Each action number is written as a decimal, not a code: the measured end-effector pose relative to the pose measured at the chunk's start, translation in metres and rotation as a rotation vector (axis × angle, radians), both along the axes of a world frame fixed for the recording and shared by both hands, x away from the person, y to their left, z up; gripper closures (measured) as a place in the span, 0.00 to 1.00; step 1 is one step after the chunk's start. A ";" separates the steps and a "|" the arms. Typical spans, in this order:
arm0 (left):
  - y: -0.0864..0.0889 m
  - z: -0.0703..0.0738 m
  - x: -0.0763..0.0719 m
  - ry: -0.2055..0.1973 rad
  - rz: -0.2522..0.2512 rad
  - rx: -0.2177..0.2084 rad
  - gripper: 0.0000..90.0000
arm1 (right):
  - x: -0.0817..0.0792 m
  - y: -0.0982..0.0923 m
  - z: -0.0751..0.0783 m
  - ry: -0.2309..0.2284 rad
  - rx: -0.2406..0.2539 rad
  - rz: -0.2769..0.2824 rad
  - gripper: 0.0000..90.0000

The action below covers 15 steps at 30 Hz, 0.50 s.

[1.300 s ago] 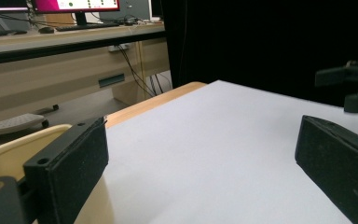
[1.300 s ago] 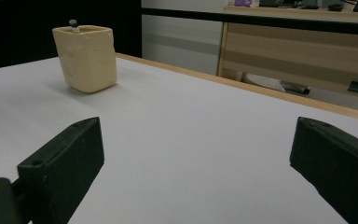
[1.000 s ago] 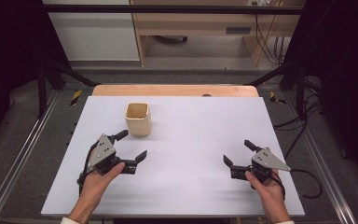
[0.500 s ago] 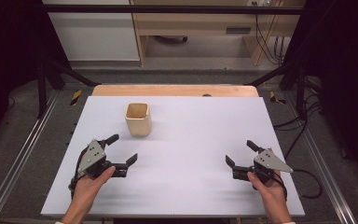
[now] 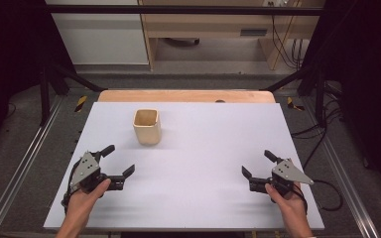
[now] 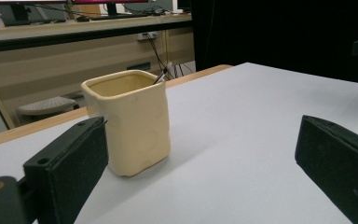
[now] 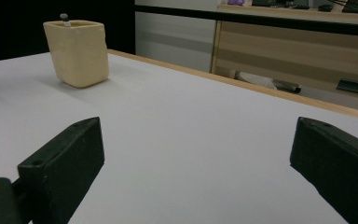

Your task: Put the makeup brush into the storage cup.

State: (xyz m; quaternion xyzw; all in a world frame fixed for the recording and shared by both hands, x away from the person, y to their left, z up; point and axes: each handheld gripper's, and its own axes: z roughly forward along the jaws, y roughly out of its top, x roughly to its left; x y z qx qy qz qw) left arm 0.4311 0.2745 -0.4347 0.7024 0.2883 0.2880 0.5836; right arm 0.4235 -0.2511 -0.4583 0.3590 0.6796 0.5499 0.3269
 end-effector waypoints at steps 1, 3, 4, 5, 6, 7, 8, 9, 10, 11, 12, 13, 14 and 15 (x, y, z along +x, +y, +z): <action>0.002 0.000 -0.001 -0.001 0.001 -0.001 0.03 | 0.000 0.000 0.000 0.000 -0.001 0.000 0.03; 0.005 0.000 -0.002 -0.003 0.005 -0.003 0.03 | 0.000 -0.001 0.000 0.001 -0.003 0.000 0.03; 0.007 0.000 -0.002 -0.006 0.007 -0.002 0.03 | -0.001 -0.001 0.000 0.003 -0.003 0.000 0.03; 0.008 -0.001 -0.003 -0.006 0.010 -0.003 0.03 | -0.001 -0.001 0.000 0.002 -0.003 0.000 0.03; 0.009 -0.001 -0.003 -0.006 0.012 -0.005 0.03 | -0.001 -0.001 0.000 0.001 -0.004 0.000 0.03; 0.010 -0.002 -0.004 -0.006 0.014 -0.010 0.03 | -0.001 -0.001 0.000 0.002 -0.003 0.000 0.03; 0.012 -0.002 -0.004 -0.007 0.014 -0.004 0.03 | -0.001 -0.002 0.000 0.002 -0.004 0.001 0.03; 0.014 -0.002 -0.004 -0.007 0.015 -0.005 0.03 | -0.001 -0.002 -0.001 0.001 -0.005 0.001 0.03; 0.015 -0.003 -0.005 -0.008 0.016 -0.004 0.03 | -0.001 -0.002 -0.001 0.002 -0.005 0.001 0.03; 0.017 -0.003 -0.005 -0.009 0.017 -0.005 0.03 | -0.001 -0.002 -0.001 0.003 -0.005 0.000 0.03; 0.018 -0.004 -0.005 -0.012 0.018 -0.008 0.03 | -0.001 -0.002 -0.001 0.003 -0.005 -0.001 0.03; 0.020 -0.004 -0.005 -0.014 0.020 -0.007 0.03 | -0.001 -0.002 -0.001 0.004 -0.005 -0.001 0.03; 0.021 -0.005 -0.005 -0.016 0.022 -0.010 0.03 | -0.001 -0.002 -0.001 0.005 -0.006 -0.002 0.03; 0.023 -0.005 -0.005 -0.017 0.022 -0.012 0.03 | -0.001 -0.002 -0.001 0.005 -0.006 -0.003 0.03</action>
